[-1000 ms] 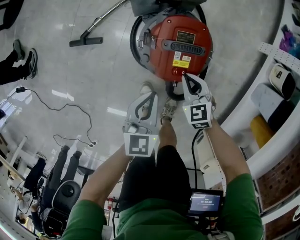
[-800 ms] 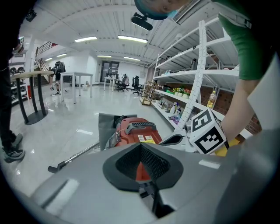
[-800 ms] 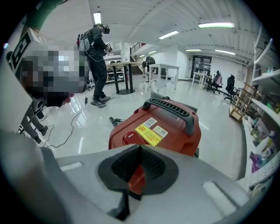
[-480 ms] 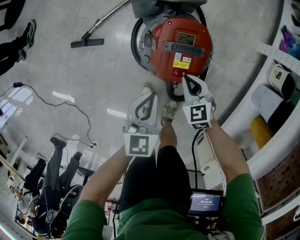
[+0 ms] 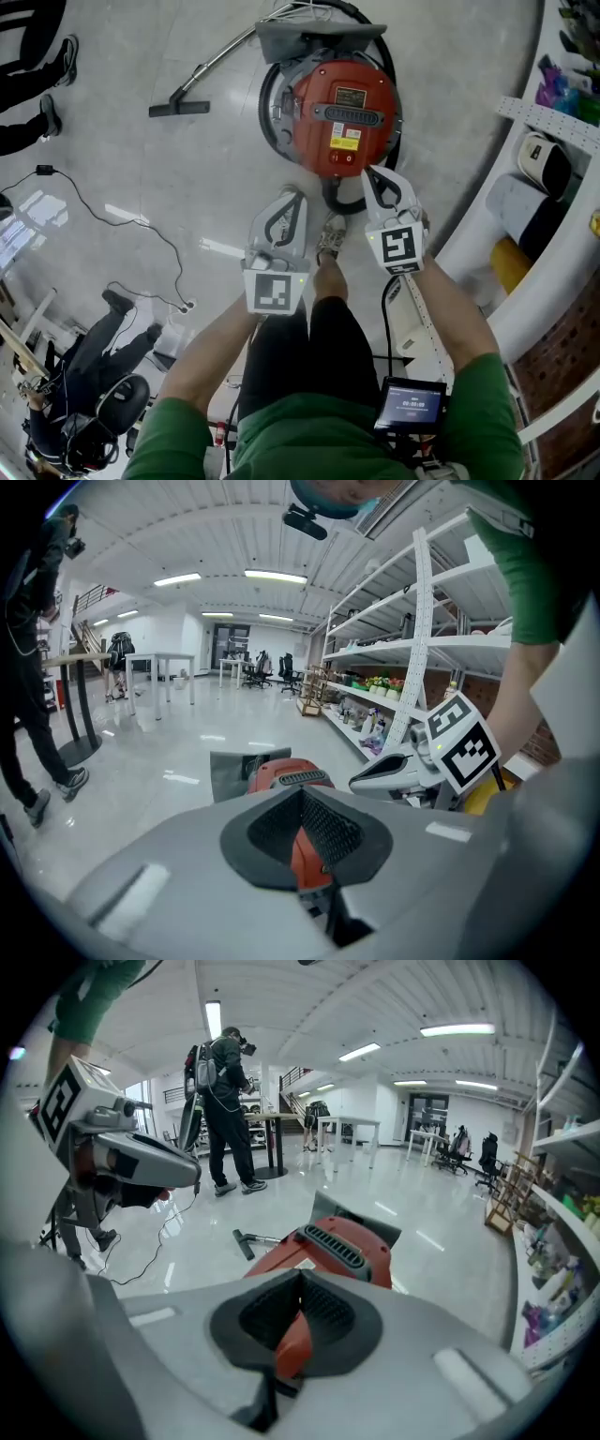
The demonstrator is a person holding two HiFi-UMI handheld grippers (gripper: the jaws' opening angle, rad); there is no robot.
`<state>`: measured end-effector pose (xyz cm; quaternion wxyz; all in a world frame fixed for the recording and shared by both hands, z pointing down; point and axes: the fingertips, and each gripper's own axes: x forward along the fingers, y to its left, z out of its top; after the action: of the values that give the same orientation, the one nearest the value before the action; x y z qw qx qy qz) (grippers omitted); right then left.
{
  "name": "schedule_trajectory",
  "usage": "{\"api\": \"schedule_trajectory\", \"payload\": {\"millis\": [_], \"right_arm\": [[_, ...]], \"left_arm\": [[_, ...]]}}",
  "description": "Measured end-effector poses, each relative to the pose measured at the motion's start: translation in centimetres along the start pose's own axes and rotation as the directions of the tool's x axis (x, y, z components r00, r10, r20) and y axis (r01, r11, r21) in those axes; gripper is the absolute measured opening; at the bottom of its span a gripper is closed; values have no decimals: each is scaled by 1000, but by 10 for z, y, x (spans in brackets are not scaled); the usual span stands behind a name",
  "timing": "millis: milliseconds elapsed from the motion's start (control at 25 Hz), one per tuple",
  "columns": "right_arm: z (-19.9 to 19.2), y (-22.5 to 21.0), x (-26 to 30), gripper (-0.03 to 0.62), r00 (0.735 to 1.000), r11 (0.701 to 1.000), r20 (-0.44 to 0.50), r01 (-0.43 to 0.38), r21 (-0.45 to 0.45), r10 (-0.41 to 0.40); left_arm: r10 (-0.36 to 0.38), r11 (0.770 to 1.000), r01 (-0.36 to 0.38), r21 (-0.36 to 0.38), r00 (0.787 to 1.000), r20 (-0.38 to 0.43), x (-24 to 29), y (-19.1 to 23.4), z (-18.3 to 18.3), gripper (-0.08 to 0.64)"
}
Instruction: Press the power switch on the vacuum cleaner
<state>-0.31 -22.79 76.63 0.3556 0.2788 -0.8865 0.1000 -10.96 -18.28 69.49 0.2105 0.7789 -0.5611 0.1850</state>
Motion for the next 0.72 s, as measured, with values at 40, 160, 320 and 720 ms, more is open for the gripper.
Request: {"api": "schedule_trajectory", "payload": {"millis": [40,160,320,720], "right_arm": [[8,-3,-10,3,1000,1000,11,5,-7,-5],[32,-12,-43,3,999,1000,40,20,-22,-19],[61,-17,-95,3,996,999,81,38,-35,-35],[139,-17,-222,3,970,993,220,116,-21,-108]], "left_arm": [[-4,1000,4,11,1000,9,-2,-2,9,7],[-7,999,6,31,1000,30,-14,-8,37,7],[-5,997,-1,76,997,79,-39,-22,79,7],[19,997,-34,76,980,198,-109,-52,175,6]]}}
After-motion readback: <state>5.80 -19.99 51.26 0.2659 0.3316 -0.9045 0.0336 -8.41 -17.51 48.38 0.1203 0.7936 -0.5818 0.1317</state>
